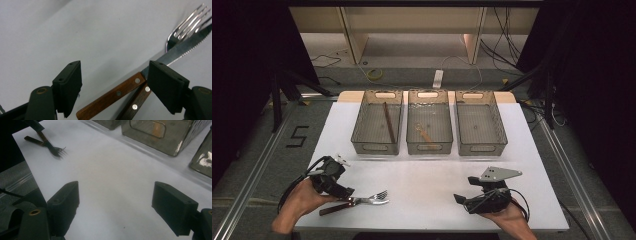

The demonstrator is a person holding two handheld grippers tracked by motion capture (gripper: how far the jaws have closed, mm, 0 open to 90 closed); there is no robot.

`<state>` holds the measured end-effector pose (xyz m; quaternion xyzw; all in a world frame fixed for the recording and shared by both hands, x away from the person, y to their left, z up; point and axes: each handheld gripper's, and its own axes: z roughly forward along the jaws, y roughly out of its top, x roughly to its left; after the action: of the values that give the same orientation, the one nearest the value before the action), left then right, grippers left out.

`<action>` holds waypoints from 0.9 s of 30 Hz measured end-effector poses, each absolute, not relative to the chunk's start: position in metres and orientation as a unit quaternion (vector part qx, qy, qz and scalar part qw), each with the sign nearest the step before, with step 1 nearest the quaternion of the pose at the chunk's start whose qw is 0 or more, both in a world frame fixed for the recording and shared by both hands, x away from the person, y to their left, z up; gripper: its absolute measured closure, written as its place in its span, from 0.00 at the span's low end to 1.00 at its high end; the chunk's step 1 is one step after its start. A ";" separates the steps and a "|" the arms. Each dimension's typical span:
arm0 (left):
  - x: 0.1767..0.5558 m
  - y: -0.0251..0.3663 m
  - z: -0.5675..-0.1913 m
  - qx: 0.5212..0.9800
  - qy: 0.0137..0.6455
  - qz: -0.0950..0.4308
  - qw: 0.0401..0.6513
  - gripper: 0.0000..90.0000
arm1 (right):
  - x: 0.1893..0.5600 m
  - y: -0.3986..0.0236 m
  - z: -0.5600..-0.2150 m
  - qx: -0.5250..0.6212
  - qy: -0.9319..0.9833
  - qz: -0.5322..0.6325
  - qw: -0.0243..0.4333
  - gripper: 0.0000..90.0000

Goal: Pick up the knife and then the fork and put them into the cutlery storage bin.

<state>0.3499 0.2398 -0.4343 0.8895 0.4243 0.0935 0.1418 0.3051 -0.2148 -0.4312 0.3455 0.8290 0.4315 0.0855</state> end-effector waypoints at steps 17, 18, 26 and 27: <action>0.347 0.258 -0.451 0.917 0.388 0.058 0.075 0.33 | 0.305 -0.214 -0.432 0.344 0.830 0.430 0.083 0.25; 0.347 0.258 -0.451 0.918 0.386 0.056 0.075 0.34 | 0.305 -0.214 -0.432 0.344 0.830 0.430 0.083 0.25; 0.350 0.254 -0.453 0.929 0.362 0.051 0.058 0.46 | 0.306 -0.214 -0.432 0.344 0.831 0.429 0.082 0.26; 0.350 0.253 -0.454 0.931 0.358 0.050 0.055 0.47 | 0.306 -0.214 -0.432 0.344 0.831 0.429 0.082 0.26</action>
<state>0.3502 0.2526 -0.4543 0.9306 0.3584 0.0495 0.0549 0.3056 -0.2139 -0.4322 0.3440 0.8310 0.4293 0.0823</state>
